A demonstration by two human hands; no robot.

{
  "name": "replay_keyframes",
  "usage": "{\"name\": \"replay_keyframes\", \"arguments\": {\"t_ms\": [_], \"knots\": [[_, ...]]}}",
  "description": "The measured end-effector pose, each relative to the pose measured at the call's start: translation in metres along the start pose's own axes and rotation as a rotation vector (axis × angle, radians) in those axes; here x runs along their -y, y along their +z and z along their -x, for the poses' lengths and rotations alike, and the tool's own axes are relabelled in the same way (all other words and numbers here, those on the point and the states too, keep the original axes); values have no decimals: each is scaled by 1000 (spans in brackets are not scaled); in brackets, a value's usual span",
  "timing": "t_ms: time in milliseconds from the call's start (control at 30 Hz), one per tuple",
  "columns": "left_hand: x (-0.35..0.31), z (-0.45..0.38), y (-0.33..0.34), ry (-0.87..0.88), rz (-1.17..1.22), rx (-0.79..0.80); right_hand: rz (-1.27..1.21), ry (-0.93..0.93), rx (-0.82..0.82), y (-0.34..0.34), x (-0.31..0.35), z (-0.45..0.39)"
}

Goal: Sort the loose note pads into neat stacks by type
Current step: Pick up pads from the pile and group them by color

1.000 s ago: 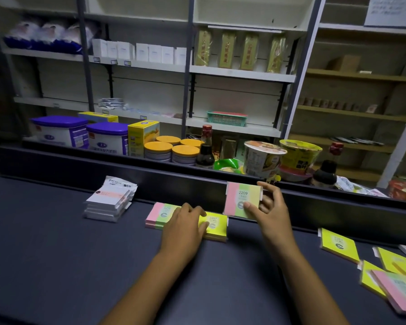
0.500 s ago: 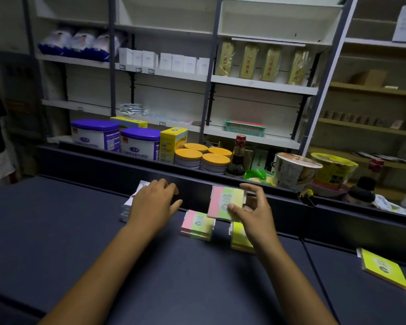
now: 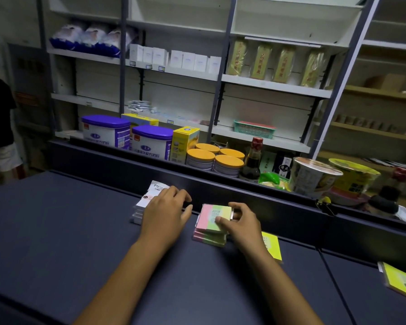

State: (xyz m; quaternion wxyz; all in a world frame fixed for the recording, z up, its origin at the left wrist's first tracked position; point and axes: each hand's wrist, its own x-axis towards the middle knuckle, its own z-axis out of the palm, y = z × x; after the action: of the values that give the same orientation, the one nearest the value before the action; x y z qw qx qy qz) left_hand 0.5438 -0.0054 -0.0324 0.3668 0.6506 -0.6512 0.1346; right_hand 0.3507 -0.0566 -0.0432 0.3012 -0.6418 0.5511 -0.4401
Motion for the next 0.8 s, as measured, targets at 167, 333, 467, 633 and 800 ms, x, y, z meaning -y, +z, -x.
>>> {"name": "replay_keyframes", "arguments": {"t_ms": [167, 333, 467, 633, 800], "knots": [[2, 1, 2, -15, -3, 4, 267, -67, 48, 6, -5, 4], [0, 1, 2, -19, 7, 5, 448, -95, 51, 9, -8, 4], [-6, 2, 3, 6, 12, 36, 447, -125, 74, 4, -7, 5], [-19, -2, 1, 80, 6, 82, 487, -251, 69, -32, 0, 9], [-51, -5, 0, 143, 1, 181, 733, -291, 121, -90, -9, 26]]}}
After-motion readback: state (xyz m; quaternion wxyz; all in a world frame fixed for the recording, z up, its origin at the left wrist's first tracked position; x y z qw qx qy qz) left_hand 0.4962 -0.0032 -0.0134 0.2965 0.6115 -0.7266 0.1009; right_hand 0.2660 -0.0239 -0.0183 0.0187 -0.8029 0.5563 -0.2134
